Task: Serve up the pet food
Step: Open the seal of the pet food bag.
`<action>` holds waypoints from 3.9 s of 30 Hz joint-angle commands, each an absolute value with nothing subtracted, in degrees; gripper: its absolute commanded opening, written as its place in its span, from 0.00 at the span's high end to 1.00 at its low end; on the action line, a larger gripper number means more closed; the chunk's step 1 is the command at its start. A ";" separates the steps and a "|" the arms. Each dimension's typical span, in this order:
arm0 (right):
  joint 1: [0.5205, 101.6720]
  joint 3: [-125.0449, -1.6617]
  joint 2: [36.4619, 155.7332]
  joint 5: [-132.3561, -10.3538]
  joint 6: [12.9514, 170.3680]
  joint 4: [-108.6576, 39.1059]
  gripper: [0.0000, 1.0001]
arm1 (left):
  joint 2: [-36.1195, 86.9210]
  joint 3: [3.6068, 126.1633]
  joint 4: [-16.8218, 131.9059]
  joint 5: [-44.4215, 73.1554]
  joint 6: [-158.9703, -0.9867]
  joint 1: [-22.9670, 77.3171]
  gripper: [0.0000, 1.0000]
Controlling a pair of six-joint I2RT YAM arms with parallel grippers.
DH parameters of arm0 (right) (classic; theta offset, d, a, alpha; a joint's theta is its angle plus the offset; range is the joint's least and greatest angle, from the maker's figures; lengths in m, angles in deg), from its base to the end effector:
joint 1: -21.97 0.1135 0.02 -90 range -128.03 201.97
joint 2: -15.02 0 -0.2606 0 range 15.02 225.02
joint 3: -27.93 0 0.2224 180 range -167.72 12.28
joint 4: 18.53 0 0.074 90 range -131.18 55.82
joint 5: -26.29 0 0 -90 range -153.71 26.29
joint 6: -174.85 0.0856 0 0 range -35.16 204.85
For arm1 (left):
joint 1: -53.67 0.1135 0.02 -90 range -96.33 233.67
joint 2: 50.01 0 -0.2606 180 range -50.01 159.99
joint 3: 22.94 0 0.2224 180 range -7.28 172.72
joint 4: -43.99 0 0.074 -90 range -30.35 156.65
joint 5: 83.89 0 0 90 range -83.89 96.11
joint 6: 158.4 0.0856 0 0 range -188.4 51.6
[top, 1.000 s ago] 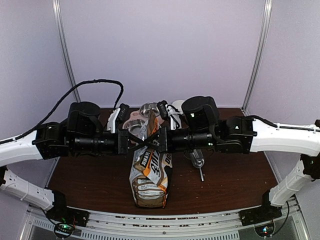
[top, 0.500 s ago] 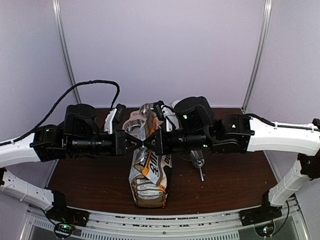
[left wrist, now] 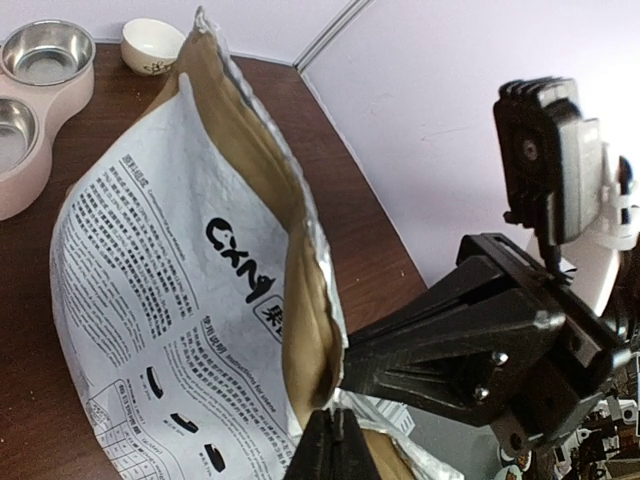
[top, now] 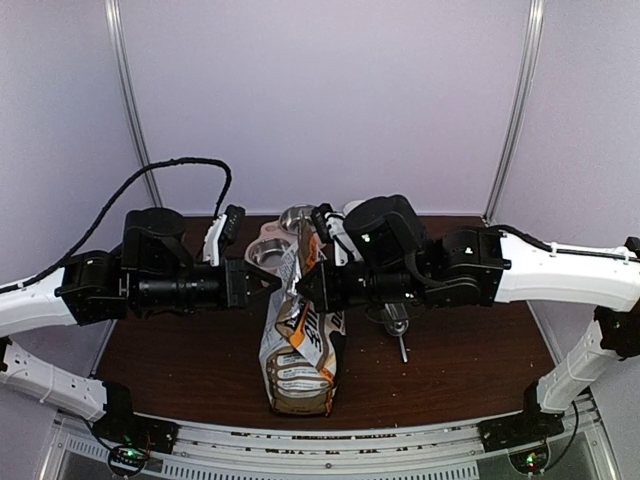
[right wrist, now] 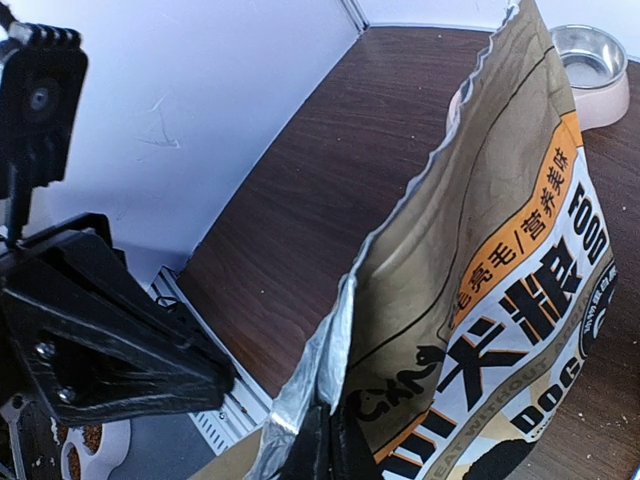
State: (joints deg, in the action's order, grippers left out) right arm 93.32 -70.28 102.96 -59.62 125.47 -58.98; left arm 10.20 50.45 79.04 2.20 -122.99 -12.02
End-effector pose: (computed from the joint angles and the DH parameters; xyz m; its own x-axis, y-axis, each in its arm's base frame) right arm 0.1232 0.3460 0.3335 -0.7245 -0.1159 -0.6795 -0.5977 0.5966 0.5356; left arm 0.1103 -0.2300 0.3310 -0.8087 -0.1850 -0.5584 0.3867 0.5481 -0.7417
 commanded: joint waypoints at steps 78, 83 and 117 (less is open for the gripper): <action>90.38 -61.52 102.62 -73.82 128.61 -37.94 1.00 | 11.36 48.42 80.21 10.79 -115.93 -2.31 0.50; 90.35 -61.90 102.91 -73.58 128.43 -38.59 1.00 | 10.99 48.76 79.17 13.26 -115.60 -2.31 0.39; 90.19 -62.30 103.46 -72.55 127.46 -40.76 1.00 | 13.10 47.79 73.51 20.08 -116.61 -2.31 0.93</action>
State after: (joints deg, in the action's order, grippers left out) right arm 90.22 -61.28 102.78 -73.93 128.57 -41.14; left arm 12.60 47.78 75.11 16.96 -116.78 -1.96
